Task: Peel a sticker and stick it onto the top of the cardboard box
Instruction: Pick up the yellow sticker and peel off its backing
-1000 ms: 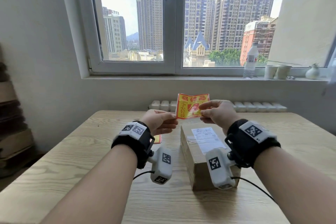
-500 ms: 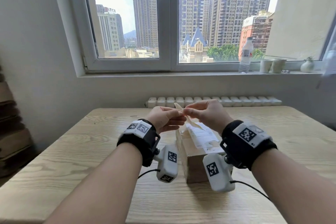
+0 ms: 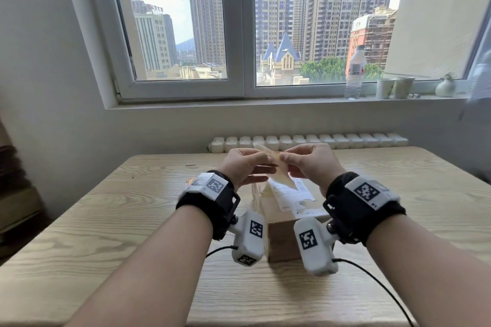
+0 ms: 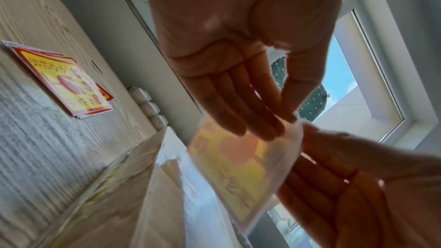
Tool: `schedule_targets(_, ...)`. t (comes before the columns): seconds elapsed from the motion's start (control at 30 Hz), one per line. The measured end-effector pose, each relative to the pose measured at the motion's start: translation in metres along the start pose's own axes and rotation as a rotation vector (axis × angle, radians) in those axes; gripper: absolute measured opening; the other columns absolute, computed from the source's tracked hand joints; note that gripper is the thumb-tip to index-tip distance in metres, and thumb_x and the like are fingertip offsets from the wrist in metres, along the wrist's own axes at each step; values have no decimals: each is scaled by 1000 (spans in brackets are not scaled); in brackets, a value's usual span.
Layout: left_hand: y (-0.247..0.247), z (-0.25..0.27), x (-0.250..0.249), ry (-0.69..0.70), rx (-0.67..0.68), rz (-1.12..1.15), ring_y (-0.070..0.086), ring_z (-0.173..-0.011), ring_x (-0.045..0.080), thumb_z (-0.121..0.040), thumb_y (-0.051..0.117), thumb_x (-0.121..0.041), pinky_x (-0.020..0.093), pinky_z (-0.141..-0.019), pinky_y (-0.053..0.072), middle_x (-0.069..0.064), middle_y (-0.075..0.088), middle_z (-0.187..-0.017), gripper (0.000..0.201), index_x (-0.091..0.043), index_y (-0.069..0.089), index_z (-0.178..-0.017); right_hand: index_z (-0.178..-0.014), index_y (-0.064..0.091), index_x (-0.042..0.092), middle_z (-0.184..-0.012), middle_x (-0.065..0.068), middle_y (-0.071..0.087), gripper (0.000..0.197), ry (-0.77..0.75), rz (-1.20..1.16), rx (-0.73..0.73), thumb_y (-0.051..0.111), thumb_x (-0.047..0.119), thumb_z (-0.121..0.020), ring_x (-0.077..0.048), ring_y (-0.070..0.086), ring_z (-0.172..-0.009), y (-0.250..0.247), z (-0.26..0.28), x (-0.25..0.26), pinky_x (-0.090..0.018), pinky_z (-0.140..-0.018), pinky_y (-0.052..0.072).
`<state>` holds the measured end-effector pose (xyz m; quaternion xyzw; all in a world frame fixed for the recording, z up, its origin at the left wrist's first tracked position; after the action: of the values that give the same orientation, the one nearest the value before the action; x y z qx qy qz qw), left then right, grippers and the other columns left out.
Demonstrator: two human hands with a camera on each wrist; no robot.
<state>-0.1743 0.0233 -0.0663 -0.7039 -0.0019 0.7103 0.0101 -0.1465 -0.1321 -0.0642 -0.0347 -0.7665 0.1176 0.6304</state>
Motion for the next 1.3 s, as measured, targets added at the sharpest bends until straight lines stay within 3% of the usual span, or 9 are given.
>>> schedule_targets(0.13, 3, -4, -3, 12, -34, 70, 71, -79, 22, -86, 54, -3, 29, -73, 59, 11, 70, -91, 15, -10, 58, -73, -82, 70, 5, -80, -10, 73, 12, -16, -26, 37, 66, 15, -87, -20, 70, -72, 0, -1, -4, -32, -75, 58)
schedule_targets(0.23, 4, -5, -2, 26, -82, 77, 72, -81, 25, -86, 60, -7, 29, -74, 60, 15, 71, -96, 2, -8, 58, -85, -80, 71, 7, -82, -12, 74, 15, -69, -10, 44, 64, 18, -88, -22, 70, -76, 3, 1, -3, -35, -78, 56)
schedule_targets(0.3, 3, -6, -1, 47, -98, 35, 73, -87, 26, -83, 69, -14, 30, -77, 61, 17, 73, -101, 16, -9, 59, -94, -83, 73, 4, -87, -17, 75, 21, -85, -7, 54, 64, 23, -88, -25, 71, -80, 4, 2, -2, -38, -80, 56)
schedule_targets(0.53, -3, -5, -2, 151, -197, 45, 70, -51, 5, -81, 70, 1, 23, -66, 60, 8, 71, -79, 19, -2, 60, -97, -82, 73, 1, -91, -17, 76, 42, -90, -24, 75, 61, 41, -86, -29, 72, -89, 10, 5, -3, -42, -84, 57)
schedule_targets(0.73, -6, -3, -1, 118, -129, 121, 72, -83, 24, -83, 72, -15, 27, -74, 60, 20, 73, -103, 23, -6, 59, -100, -88, 74, -2, -90, -17, 76, 43, -135, 37, 70, 63, 40, -85, -30, 73, -90, 14, 3, -3, -43, -83, 58)
schedule_targets(0.9, -10, -6, 3, 112, -154, 148, 72, -91, 27, -83, 70, -31, 31, -84, 59, 21, 73, -106, 31, -4, 64, -99, -82, 74, 6, -83, -10, 75, 31, -157, 66, 68, 65, 36, -85, -26, 73, -87, 19, 2, -1, -39, -80, 58)
schedule_targets(1.03, -11, -7, 5, 83, -133, 123, 71, -90, 25, -84, 71, -18, 32, -85, 58, 21, 73, -106, 12, -8, 65, -84, -82, 75, 6, -85, -11, 76, 33, -168, 81, 67, 66, 38, -83, -24, 73, -85, 19, 0, -2, -38, -79, 59)
schedule_targets(1.2, -15, -13, 7, 31, -225, 213, 65, -73, 21, -94, 54, -7, 28, -62, 59, 11, 64, -85, 13, -10, 56, -81, -78, 71, 10, -77, -8, 74, 28, -41, -140, 51, 56, 30, -92, -21, 72, -67, 17, 0, -6, -30, -62, 57)
schedule_targets(1.3, -14, -13, 9, 71, -281, 252, 63, -68, 23, -95, 50, 1, 32, -63, 59, 11, 60, -82, 16, -11, 50, -84, -82, 68, 11, -76, -6, 74, 27, 35, -241, 29, 52, 27, -96, -15, 67, -46, 13, 0, -8, -25, -46, 53)
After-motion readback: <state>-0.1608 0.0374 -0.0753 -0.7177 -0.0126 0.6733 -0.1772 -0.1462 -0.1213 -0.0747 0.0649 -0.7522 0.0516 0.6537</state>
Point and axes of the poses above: each hand's wrist, its own z-axis away from the middle knuckle, its own y-axis out of the palm, x = y × z, the point moved 2 cm from there along -z, towards the middle knuckle
